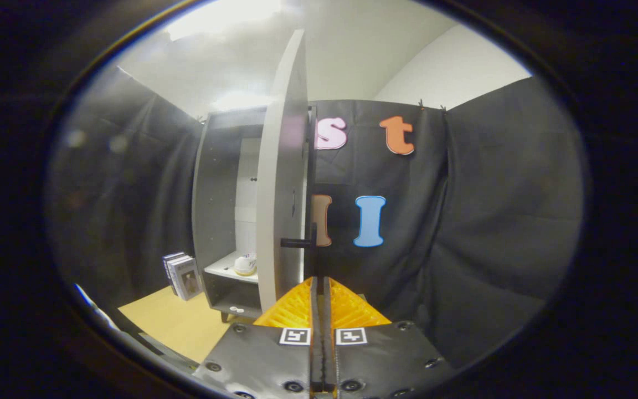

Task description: Open the shoe cabinet door, grab the shoes and put them into the shoe cabinet, then close the shoe cabinet door.

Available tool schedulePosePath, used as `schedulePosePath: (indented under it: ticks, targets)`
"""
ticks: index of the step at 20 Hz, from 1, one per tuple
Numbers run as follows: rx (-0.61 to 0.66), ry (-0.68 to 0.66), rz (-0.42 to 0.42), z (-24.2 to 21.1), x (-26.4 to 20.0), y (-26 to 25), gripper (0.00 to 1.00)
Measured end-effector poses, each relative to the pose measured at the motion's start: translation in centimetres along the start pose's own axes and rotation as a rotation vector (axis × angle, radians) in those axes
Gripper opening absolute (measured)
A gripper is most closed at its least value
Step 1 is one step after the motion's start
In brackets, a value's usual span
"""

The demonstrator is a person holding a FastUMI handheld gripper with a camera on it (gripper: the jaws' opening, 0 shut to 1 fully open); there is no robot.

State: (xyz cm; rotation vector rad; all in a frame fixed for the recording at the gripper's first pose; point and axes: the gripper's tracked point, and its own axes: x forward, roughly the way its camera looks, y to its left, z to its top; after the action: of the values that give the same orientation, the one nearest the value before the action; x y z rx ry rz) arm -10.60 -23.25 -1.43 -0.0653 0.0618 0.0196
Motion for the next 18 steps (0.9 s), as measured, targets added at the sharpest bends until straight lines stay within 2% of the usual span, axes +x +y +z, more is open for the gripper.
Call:
schedulePosePath:
  ticks: [5, 10, 15, 18]
  targets:
    - [0.080, -0.007, -0.010, 1.0, -3.1, 2.5, 0.03]
    - [0.073, 0.001, 0.027, 0.2, -3.0, 8.8, 0.06]
    - [0.092, -0.006, 0.067, -2.5, 1.0, 16.3, 0.44]
    - [0.129, 0.018, 0.071, -6.2, 3.7, 20.5, 0.67]
